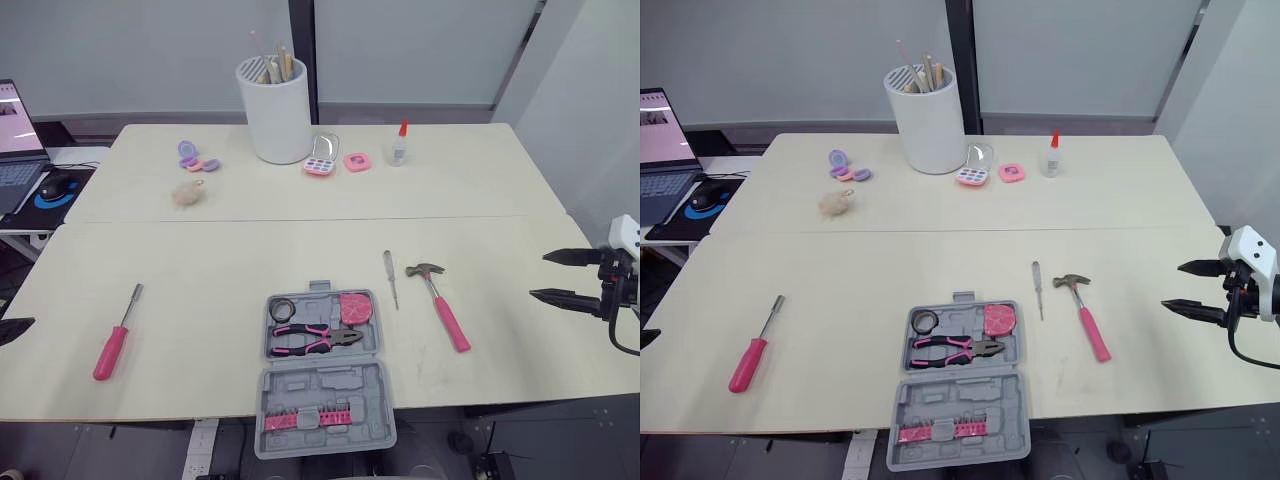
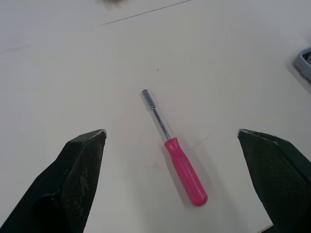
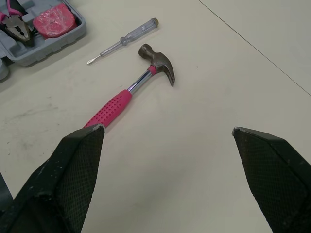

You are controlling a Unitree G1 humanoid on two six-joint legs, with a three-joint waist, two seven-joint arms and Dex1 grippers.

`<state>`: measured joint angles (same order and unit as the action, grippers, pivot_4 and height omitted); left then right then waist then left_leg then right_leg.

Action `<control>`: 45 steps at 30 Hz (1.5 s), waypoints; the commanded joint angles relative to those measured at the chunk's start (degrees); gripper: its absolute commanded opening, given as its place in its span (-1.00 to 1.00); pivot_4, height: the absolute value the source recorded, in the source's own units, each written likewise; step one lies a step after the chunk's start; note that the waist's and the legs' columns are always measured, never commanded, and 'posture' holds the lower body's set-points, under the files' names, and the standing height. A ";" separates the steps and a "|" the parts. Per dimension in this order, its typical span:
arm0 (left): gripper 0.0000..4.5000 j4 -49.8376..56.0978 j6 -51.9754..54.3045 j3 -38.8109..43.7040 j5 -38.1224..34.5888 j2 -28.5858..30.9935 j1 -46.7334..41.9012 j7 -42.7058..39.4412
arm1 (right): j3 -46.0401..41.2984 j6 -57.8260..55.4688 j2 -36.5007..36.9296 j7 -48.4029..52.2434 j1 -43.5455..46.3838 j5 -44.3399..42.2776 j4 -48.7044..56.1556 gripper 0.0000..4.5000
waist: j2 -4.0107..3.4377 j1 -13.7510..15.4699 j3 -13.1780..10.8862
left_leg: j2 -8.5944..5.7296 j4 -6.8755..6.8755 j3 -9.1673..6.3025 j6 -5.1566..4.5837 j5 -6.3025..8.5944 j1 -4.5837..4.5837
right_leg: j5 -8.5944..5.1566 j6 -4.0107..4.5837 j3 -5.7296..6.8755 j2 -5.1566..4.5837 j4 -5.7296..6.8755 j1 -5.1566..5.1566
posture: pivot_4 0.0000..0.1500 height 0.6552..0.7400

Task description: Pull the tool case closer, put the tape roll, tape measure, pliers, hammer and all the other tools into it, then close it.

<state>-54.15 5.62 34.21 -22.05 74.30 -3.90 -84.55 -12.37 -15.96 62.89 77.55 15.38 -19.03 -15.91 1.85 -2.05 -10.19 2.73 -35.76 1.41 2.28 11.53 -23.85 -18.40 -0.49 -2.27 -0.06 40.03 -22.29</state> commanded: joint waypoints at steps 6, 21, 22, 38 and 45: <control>1.00 -1.03 -2.69 -1.45 1.30 0.76 -2.39 -0.15 | -0.21 1.67 0.81 -1.02 1.40 1.21 -0.43 0.99 | 0.00 0.10 0.00 | 0.00 0.00 0.04 0.00 0.00 0.00 | 0.02 0.02 -0.02 -0.01 0.01 -0.01 | 1.00 1.00; 0.48 49.52 7.69 -1.82 -2.77 -14.56 17.42 9.17 | 10.60 -1.48 -4.34 -8.09 -2.60 6.29 23.04 0.58 | 0.06 -0.04 0.06 | 0.01 -0.09 -0.28 0.03 0.02 -0.03 | 0.04 0.03 -0.10 -0.06 0.09 0.01 | 1.00 1.00; 0.36 54.02 8.42 -3.03 -2.51 -15.94 18.94 10.57 | 12.53 -1.38 -5.05 -8.89 -2.82 7.60 25.03 0.43 | 0.07 -0.07 0.07 | 0.01 -0.09 -0.34 0.03 0.02 -0.04 | 0.05 0.02 -0.09 -0.05 0.09 0.01 | 1.00 1.00; -1.00 71.30 11.73 -34.01 16.11 -24.91 14.93 29.17 | 36.27 -1.67 -19.94 -17.39 -0.67 25.98 28.75 -0.99 | 0.13 0.17 0.12 | -0.04 -0.24 -0.55 0.03 0.02 -0.03 | 0.12 -0.11 -0.11 0.14 0.07 0.14 | 1.00 1.00; -1.00 71.32 13.76 -40.03 19.07 -27.90 12.67 32.29 | 39.45 -2.83 -22.37 -18.27 -1.52 28.28 29.48 -0.99 | 0.14 0.34 0.12 | -0.08 -0.26 -0.62 0.03 0.02 -0.03 | 0.12 -0.11 -0.06 0.14 0.07 0.19 | 1.00 1.00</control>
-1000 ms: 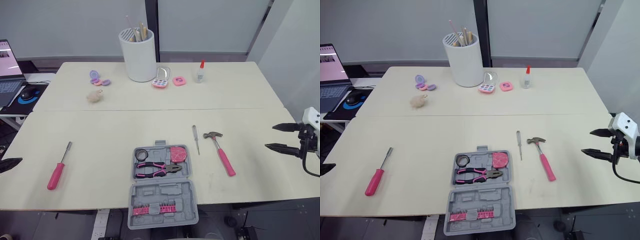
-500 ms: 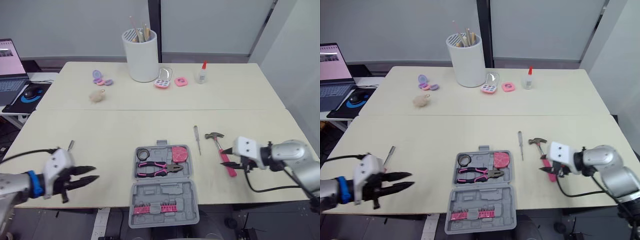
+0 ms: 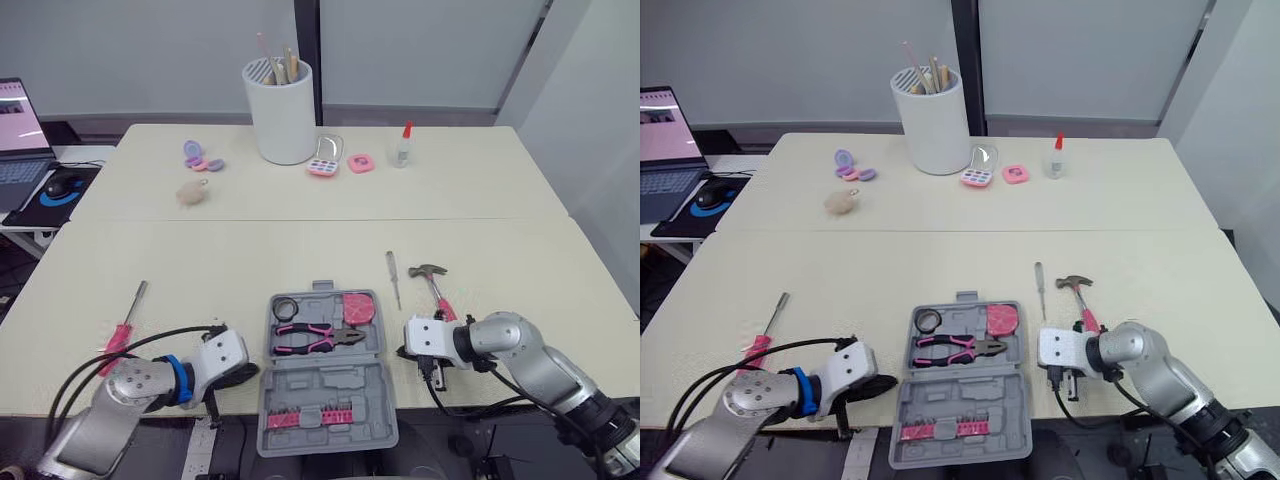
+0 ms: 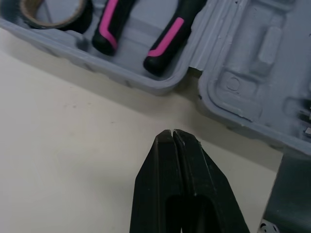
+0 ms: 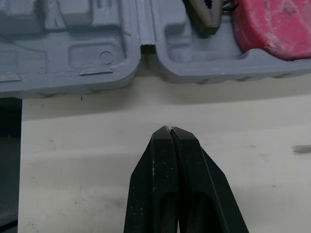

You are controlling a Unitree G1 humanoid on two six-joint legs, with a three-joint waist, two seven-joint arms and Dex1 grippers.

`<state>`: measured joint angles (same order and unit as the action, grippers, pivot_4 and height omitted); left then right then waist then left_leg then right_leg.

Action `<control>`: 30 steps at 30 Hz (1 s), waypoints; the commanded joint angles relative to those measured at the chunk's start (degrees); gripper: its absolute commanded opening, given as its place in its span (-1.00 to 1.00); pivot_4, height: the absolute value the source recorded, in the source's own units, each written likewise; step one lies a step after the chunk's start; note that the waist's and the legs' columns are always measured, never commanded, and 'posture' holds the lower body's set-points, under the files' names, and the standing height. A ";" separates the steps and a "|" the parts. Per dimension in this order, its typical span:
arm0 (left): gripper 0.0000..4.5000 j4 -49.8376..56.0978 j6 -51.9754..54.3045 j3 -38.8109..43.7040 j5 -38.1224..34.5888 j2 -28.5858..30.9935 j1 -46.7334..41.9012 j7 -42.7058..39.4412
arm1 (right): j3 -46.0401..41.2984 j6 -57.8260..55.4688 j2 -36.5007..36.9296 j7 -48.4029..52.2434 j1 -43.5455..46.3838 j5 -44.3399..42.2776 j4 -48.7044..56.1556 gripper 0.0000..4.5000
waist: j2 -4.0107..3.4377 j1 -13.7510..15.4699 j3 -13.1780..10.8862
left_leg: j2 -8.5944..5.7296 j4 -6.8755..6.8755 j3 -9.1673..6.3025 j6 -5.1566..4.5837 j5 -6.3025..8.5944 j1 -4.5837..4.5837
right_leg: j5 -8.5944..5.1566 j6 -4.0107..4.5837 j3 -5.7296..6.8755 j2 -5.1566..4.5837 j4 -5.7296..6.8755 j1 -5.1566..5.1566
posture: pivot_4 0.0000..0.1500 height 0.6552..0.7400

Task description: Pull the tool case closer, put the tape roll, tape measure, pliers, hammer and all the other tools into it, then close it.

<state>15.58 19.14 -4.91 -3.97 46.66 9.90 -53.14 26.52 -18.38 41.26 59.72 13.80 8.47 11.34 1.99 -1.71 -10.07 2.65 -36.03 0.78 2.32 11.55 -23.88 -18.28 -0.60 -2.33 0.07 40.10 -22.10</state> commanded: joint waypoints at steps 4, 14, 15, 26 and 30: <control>-1.00 0.30 0.63 -2.72 1.33 -2.00 -3.01 1.85 | 3.60 -1.30 -4.20 -0.46 1.53 2.19 1.03 -0.99 | 0.01 -0.02 0.01 | 0.01 0.00 -0.06 0.00 0.00 0.02 | 0.00 0.00 0.04 0.02 0.01 0.03 | 1.00 1.00; -1.00 -2.08 1.11 -6.12 2.52 -6.20 -8.09 3.03 | 4.69 -0.32 -9.48 -2.13 5.98 4.31 -2.89 -0.99 | 0.04 0.00 0.10 | -0.02 -0.02 -0.14 0.00 0.00 0.25 | 0.01 -0.02 0.12 0.03 0.00 0.32 | 1.00 1.00; -1.00 -3.11 0.42 -5.77 3.31 -6.56 -9.02 3.99 | 4.53 -0.08 -10.18 -2.50 6.61 4.32 -3.60 -0.99 | 0.04 0.00 0.10 | -0.02 -0.02 -0.13 0.00 0.00 0.36 | 0.01 -0.03 0.10 0.03 -0.01 0.42 | 1.00 1.00; -1.00 -12.26 -6.51 -4.47 5.39 -7.41 -15.78 4.90 | 3.81 4.36 -13.55 -4.10 10.74 4.83 -12.50 -0.99 | 0.05 -0.06 0.10 | 0.01 0.03 -0.13 0.00 0.00 0.70 | -0.01 -0.04 0.10 0.04 -0.03 0.73 | 1.00 1.00; -1.00 -13.90 -7.60 -5.69 6.25 -8.39 -16.88 4.30 | 3.09 5.96 -13.92 -4.71 11.54 5.23 -14.53 -0.99 | 0.05 -0.05 0.10 | 0.00 0.03 -0.11 0.00 0.00 0.70 | 0.01 -0.02 0.08 0.03 -0.04 0.74 | 1.00 1.00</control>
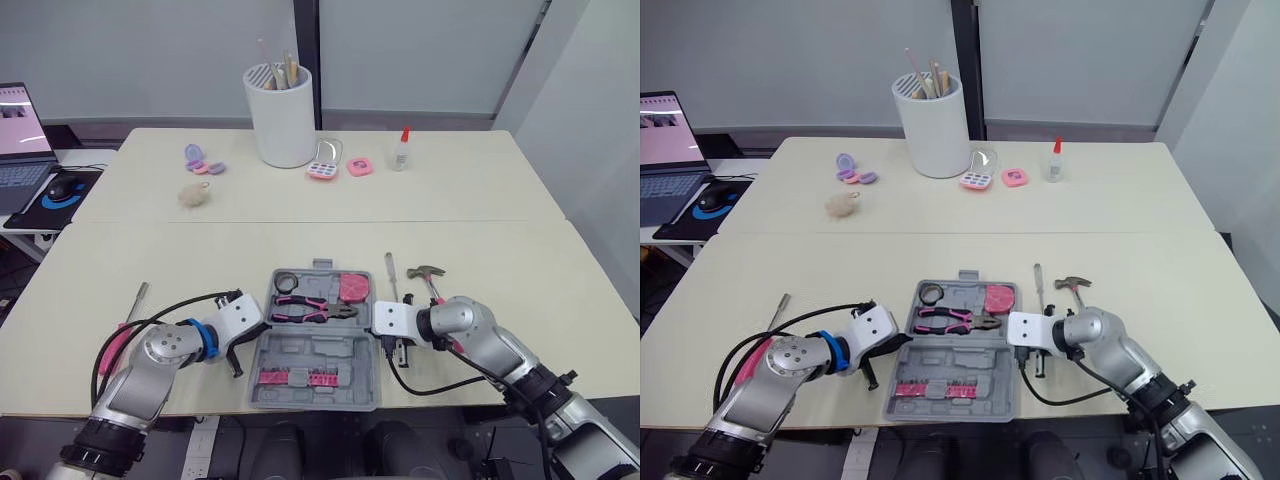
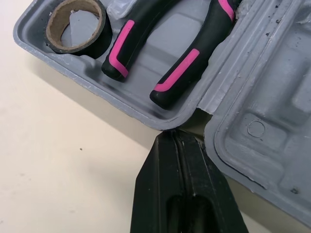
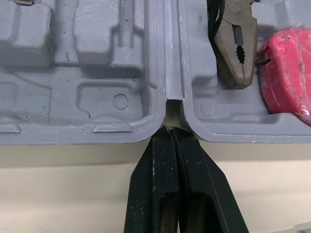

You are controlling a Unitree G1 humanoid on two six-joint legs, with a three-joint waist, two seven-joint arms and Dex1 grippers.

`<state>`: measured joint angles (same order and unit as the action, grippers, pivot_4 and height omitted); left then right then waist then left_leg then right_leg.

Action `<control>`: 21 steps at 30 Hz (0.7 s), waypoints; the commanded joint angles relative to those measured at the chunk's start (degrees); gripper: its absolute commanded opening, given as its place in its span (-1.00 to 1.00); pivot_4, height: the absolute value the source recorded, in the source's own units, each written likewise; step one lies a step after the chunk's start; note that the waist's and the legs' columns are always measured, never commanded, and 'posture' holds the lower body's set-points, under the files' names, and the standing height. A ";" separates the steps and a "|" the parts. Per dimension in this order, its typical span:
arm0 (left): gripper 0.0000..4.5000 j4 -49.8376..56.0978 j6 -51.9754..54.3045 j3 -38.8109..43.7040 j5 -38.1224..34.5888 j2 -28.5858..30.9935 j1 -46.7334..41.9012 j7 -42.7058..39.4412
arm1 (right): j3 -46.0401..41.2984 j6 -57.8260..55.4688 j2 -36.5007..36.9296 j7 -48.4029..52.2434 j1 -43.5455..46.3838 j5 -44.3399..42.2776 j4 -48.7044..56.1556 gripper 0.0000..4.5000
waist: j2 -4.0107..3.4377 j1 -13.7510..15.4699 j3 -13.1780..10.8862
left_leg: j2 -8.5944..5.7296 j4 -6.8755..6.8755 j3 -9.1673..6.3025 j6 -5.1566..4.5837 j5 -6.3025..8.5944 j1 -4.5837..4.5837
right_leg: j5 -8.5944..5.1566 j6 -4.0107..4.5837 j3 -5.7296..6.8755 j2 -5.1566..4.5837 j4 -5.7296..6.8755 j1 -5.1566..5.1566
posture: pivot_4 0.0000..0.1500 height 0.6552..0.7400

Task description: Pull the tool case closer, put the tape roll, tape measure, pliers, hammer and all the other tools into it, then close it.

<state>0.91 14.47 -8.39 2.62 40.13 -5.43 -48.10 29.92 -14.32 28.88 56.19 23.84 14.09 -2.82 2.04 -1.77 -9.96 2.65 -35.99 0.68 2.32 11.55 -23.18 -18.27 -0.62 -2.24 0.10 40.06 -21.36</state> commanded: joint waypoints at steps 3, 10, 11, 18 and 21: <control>-1.00 -1.18 -3.25 -2.60 -0.09 -2.97 -3.16 -0.69 | -0.79 2.67 -2.11 -1.56 1.99 -0.06 -1.78 -0.99 | 0.00 0.08 0.00 | 0.00 0.00 -0.02 0.00 0.00 0.01 | 0.00 0.00 0.02 0.00 0.00 0.02 | 1.00 1.00; -1.00 -3.98 -4.21 -2.94 1.05 -4.31 -5.22 -0.74 | -1.70 4.16 -2.68 -2.59 2.52 0.58 -4.14 -0.99 | 0.01 0.16 0.01 | -0.04 -0.01 -0.01 0.00 0.00 0.01 | 0.01 -0.01 0.01 -0.02 0.00 0.04 | 1.00 1.00; -1.00 -4.34 -4.43 -2.89 1.23 -4.31 -5.42 -0.63 | -1.75 4.33 -2.72 -2.76 2.54 0.65 -4.37 -0.99 | 0.01 0.16 0.01 | -0.03 -0.01 -0.01 0.00 0.00 0.01 | 0.01 -0.01 0.01 -0.02 0.00 0.04 | 1.00 1.00; -1.00 -6.25 -5.49 -1.97 1.67 -4.17 -6.73 -0.49 | -2.50 5.53 -3.45 -4.15 3.53 0.75 -6.50 -0.99 | 0.01 0.11 0.01 | -0.03 -0.01 -0.01 0.00 0.00 0.02 | 0.01 -0.01 0.01 -0.02 0.00 0.04 | 1.00 1.00; -1.00 -6.53 -5.64 -1.68 1.47 -4.19 -6.94 -0.50 | -2.69 5.82 -3.91 -4.41 4.04 0.86 -7.14 -0.99 | 0.01 0.08 0.01 | -0.02 -0.01 0.00 0.00 0.00 0.02 | 0.01 -0.01 0.01 -0.02 0.00 0.04 | 1.00 1.00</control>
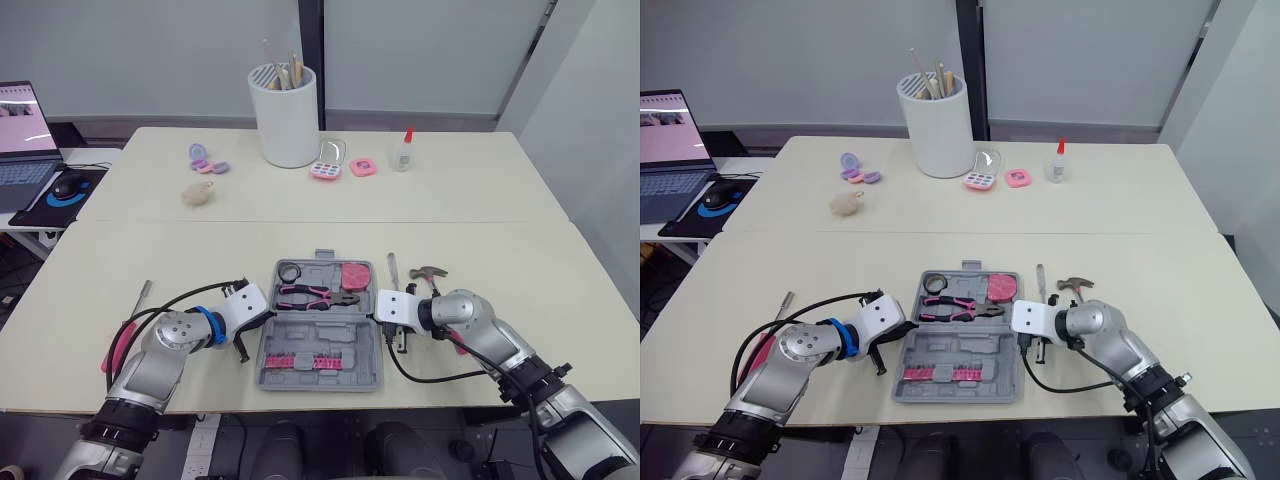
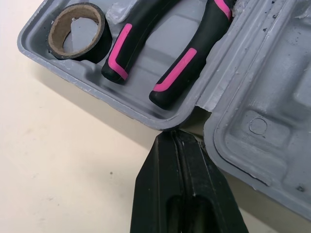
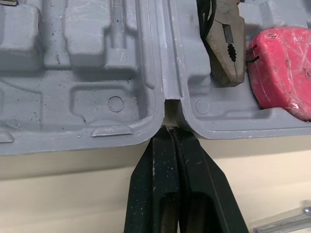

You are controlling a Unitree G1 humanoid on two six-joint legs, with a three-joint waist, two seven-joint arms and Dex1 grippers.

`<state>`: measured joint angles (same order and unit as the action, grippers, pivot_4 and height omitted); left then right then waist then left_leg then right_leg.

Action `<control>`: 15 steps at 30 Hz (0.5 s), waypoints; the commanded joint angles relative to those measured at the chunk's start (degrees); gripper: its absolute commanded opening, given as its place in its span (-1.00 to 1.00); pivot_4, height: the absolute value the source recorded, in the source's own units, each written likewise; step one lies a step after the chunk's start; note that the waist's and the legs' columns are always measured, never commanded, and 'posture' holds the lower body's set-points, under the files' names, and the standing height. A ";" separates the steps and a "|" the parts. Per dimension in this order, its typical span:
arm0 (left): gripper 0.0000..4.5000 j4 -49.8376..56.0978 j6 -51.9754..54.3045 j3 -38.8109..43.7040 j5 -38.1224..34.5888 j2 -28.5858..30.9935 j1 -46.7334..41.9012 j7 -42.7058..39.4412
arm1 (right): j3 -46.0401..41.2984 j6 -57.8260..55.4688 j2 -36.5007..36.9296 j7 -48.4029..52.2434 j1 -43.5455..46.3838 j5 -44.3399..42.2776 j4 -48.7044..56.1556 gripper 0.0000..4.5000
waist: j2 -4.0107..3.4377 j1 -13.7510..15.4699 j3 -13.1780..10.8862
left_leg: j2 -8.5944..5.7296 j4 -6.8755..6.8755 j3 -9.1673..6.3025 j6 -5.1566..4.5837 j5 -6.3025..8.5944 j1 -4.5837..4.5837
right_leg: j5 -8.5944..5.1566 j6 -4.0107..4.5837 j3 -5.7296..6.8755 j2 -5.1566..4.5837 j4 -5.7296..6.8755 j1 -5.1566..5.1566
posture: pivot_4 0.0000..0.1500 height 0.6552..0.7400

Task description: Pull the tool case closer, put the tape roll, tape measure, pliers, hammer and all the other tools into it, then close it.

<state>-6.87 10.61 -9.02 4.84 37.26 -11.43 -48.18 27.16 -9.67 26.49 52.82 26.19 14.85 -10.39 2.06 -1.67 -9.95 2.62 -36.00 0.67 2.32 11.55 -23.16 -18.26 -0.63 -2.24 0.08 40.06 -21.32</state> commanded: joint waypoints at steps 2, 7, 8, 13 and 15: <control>-1.00 1.03 -2.05 -1.05 -0.62 -1.23 -0.91 -0.36 | -0.03 1.52 -1.90 -1.46 2.15 0.29 -0.29 -0.99 | 0.00 -0.04 0.00 | 0.01 0.00 0.00 0.00 0.00 0.00 | 0.00 0.00 0.00 0.00 0.00 -0.01 | 1.00 1.00; -1.00 -0.02 -2.67 -0.96 -0.18 -1.48 -1.67 0.25 | -0.32 2.38 -2.44 -2.23 3.12 0.72 -2.06 -0.99 | 0.00 -0.04 0.00 | 0.01 0.01 0.00 0.00 0.00 -0.01 | 0.00 0.00 0.00 0.00 0.00 -0.02 | 1.00 1.00; -1.00 -0.38 -2.86 -0.96 -0.05 -1.57 -1.98 0.40 | -0.39 2.58 -2.56 -2.46 3.32 0.83 -2.44 -0.99 | 0.00 -0.02 0.00 | 0.01 0.01 0.00 0.00 0.00 -0.02 | 0.00 0.00 0.00 0.00 0.00 -0.02 | 1.00 1.00; -1.00 -2.39 -3.80 -0.75 0.48 -1.70 -3.30 0.87 | -0.59 3.21 -3.14 -2.86 3.87 1.12 -3.68 -0.99 | 0.00 -0.04 0.00 | 0.00 0.01 0.00 0.00 0.00 -0.02 | 0.00 0.00 0.00 0.00 0.00 -0.03 | 1.00 1.00; -1.00 -3.03 -4.17 -0.70 0.68 -1.69 -3.72 0.91 | -0.72 3.36 -3.31 -2.97 3.92 1.27 -3.94 -0.99 | 0.00 -0.04 0.00 | 0.00 0.01 0.00 0.00 0.00 -0.04 | 0.00 0.00 0.00 0.00 0.00 -0.04 | 1.00 1.00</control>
<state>-10.78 8.23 -8.87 5.75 36.47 -13.97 -47.49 26.54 -7.94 24.48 50.48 28.90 16.72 -14.97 2.06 -1.71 -9.95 2.63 -35.99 0.67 2.32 11.55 -23.21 -18.26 -0.63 -2.23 0.08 40.05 -21.36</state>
